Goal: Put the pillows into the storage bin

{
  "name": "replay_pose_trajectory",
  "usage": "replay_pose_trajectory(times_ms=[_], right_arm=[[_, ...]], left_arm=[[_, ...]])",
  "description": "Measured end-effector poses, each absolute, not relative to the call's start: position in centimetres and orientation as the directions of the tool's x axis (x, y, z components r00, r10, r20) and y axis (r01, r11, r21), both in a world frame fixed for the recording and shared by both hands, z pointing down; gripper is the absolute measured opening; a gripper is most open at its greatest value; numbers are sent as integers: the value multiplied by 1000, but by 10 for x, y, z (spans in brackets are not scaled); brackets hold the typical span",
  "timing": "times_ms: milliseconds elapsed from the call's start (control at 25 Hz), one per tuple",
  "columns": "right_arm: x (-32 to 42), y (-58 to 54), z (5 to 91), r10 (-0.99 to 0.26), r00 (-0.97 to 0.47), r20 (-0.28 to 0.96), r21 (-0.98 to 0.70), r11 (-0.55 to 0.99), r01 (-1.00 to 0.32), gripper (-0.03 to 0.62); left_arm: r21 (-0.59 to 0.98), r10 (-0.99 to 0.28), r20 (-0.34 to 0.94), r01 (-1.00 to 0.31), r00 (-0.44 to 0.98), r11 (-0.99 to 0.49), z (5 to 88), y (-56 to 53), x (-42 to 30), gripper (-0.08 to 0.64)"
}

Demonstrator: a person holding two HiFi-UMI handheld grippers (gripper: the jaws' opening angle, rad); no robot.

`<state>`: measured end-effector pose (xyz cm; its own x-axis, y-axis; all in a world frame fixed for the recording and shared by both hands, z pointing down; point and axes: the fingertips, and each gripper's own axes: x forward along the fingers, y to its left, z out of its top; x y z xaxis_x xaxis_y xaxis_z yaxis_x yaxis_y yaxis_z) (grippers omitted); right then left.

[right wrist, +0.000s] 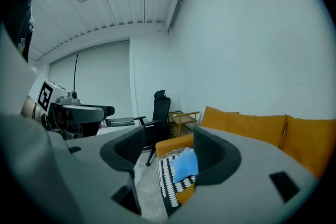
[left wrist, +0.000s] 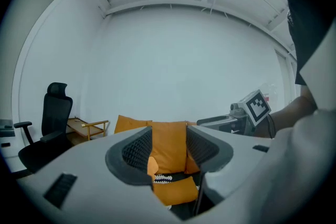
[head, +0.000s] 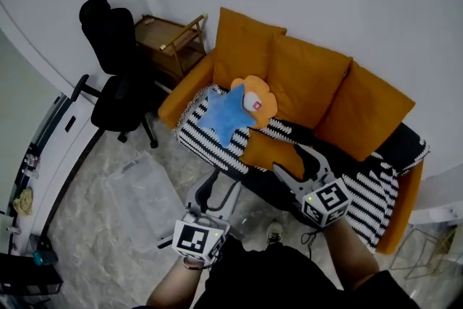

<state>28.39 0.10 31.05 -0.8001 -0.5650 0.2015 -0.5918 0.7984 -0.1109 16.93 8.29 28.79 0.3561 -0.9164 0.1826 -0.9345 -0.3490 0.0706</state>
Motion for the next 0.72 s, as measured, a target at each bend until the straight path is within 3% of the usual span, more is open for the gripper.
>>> replay_pose_trajectory(times_ms=[200,720], right_arm=[[248,-10,309,-629,-750,207,-96,749,-655,291],[155,-31,328,-667,-701,253,-70,710,-701,302]], left_arm=[[72,-895,106,-902,432,-427,280,66,129,193],[133,-866,117,-872,485,-471,303,44,31,193]])
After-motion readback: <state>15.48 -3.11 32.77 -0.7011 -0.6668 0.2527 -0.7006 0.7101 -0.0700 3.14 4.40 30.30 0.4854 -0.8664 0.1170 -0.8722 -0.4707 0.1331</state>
